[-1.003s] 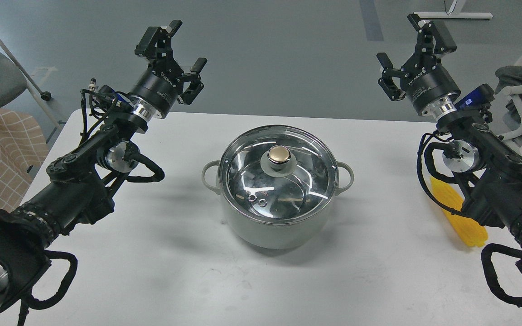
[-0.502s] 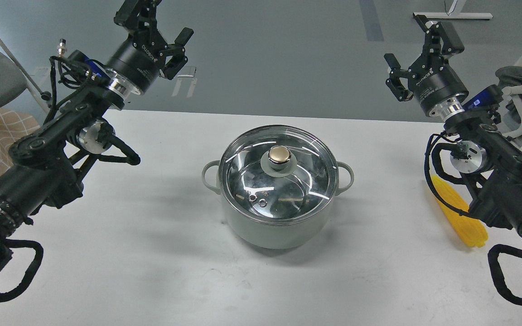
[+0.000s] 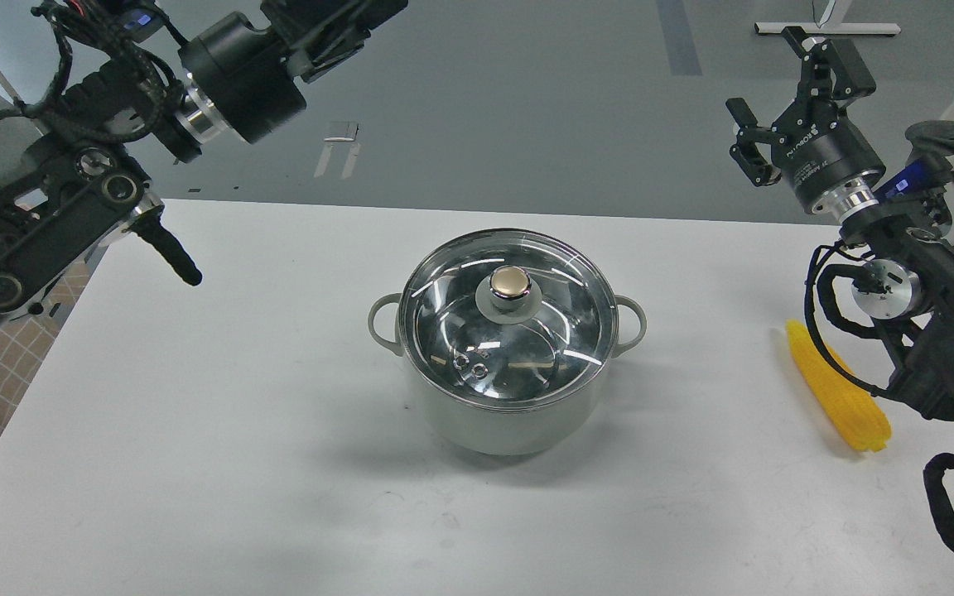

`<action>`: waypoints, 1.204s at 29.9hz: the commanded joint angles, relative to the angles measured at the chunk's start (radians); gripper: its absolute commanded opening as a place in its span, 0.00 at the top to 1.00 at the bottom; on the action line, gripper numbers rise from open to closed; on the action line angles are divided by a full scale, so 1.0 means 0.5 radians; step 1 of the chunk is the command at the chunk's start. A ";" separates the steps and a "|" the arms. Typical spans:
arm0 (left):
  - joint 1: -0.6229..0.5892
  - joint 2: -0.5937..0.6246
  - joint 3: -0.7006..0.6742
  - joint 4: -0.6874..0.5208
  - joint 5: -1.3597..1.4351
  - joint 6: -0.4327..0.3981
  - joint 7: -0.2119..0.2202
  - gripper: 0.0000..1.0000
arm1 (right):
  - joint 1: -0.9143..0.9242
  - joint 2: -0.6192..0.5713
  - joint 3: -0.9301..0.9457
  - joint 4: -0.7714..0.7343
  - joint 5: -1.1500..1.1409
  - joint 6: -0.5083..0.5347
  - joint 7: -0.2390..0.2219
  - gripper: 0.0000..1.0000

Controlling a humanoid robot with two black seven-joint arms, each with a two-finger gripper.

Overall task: Open pot and put corn in
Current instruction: 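Swing the left gripper up and over toward the pot lid, then lower the left gripper and grasp the brass knob of the glass lid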

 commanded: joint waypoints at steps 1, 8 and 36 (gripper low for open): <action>-0.021 -0.020 0.004 -0.041 0.445 0.123 0.000 0.00 | -0.040 -0.032 0.000 0.054 0.000 0.000 0.000 0.00; -0.036 -0.078 0.014 -0.044 0.951 0.148 0.000 0.00 | -0.126 -0.084 0.003 0.094 0.000 0.000 0.000 0.00; 0.059 -0.412 0.526 0.165 1.615 0.148 0.000 0.00 | -0.334 -0.253 0.006 0.324 0.000 -0.066 0.000 0.00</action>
